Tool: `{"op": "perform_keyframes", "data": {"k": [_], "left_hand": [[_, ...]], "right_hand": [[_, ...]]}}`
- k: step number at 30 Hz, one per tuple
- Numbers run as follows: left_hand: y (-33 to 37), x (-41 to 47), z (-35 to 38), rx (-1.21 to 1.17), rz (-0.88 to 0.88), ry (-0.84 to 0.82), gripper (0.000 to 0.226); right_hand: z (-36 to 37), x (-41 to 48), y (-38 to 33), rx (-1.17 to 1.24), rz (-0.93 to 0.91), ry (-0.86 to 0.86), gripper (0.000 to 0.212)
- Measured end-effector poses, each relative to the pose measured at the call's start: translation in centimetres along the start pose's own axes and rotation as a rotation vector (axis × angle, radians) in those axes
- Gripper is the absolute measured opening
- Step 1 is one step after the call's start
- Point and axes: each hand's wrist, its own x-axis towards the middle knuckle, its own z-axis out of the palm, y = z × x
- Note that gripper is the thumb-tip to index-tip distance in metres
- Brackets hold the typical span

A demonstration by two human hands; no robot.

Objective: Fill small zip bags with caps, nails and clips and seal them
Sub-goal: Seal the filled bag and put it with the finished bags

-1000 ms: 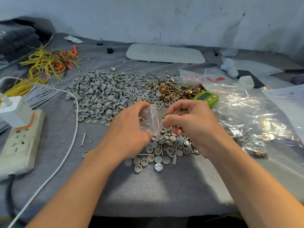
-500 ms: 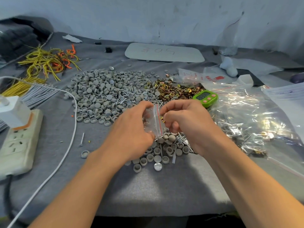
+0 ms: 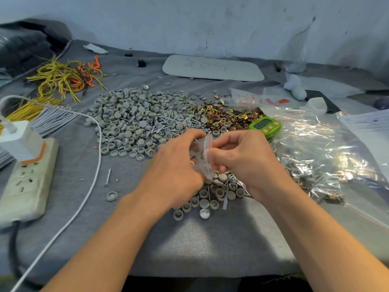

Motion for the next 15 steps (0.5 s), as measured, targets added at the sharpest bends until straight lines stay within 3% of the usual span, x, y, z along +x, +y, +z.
{"op": "perform_keyframes", "data": {"k": [4, 10, 15], "left_hand": [[0.0, 0.2, -0.4, -0.051, 0.033, 0.021, 0.075], [-0.2, 0.4, -0.9, -0.074, 0.061, 0.008, 0.094], [-0.1, 0.2, -1.8, -0.069, 0.099, -0.065, 0.116]], "right_hand": [[-0.2, 0.1, -0.5, -0.069, -0.077, 0.022, 0.016], [-0.4, -0.3, -0.5, -0.112, -0.082, 0.018, 0.011], [-1.3, -0.5, -0.5, -0.217, -0.104, 0.059, 0.043]]}}
